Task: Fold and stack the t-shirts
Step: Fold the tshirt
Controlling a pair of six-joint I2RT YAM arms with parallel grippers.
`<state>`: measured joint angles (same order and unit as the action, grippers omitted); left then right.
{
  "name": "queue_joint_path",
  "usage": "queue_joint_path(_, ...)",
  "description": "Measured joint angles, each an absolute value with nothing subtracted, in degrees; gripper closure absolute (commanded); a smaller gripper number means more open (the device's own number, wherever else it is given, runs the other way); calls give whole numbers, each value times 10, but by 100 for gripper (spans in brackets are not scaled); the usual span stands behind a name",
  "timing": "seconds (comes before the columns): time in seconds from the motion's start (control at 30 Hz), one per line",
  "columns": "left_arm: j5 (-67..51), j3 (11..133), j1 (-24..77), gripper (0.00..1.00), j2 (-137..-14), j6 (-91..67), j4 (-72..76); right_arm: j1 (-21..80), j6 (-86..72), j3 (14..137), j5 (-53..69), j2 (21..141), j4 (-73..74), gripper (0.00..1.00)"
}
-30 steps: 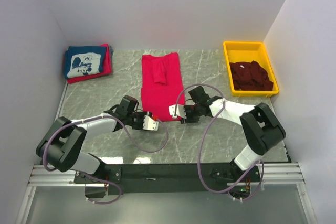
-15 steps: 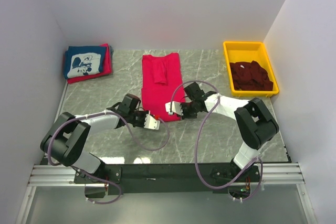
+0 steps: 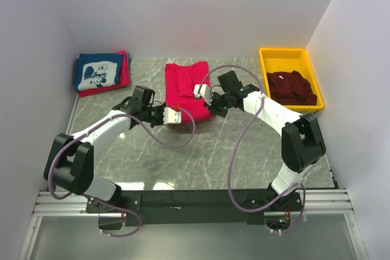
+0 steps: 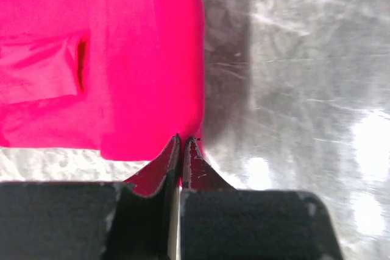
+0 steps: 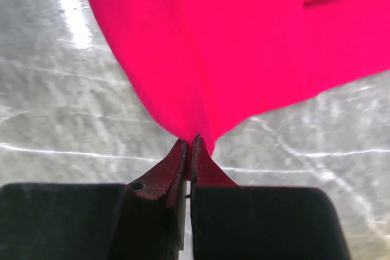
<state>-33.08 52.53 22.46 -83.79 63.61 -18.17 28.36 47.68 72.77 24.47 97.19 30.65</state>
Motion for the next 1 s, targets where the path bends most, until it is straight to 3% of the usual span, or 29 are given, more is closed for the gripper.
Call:
queue_joint_path(0.23, -347, 518, 234, 99, -799, 631, -243, 289, 430, 709, 253, 940, 343, 100)
queue_joint_path(0.5, -378, 472, 324, 99, -658, 605, -376, 362, 413, 573, 284, 754, 419, 100)
queue_joint_path(0.7, -446, 485, 355, 100, -607, 588, -530, 400, 404, 561, 335, 656, 477, 100)
queue_joint_path(0.87, -464, 566, 303, 99, -679, 589, -565, 337, 435, 604, 362, 722, 507, 100)
queue_joint_path(1.0, -476, 698, 226, 99, -834, 618, -581, 280, 476, 691, 369, 841, 518, 100)
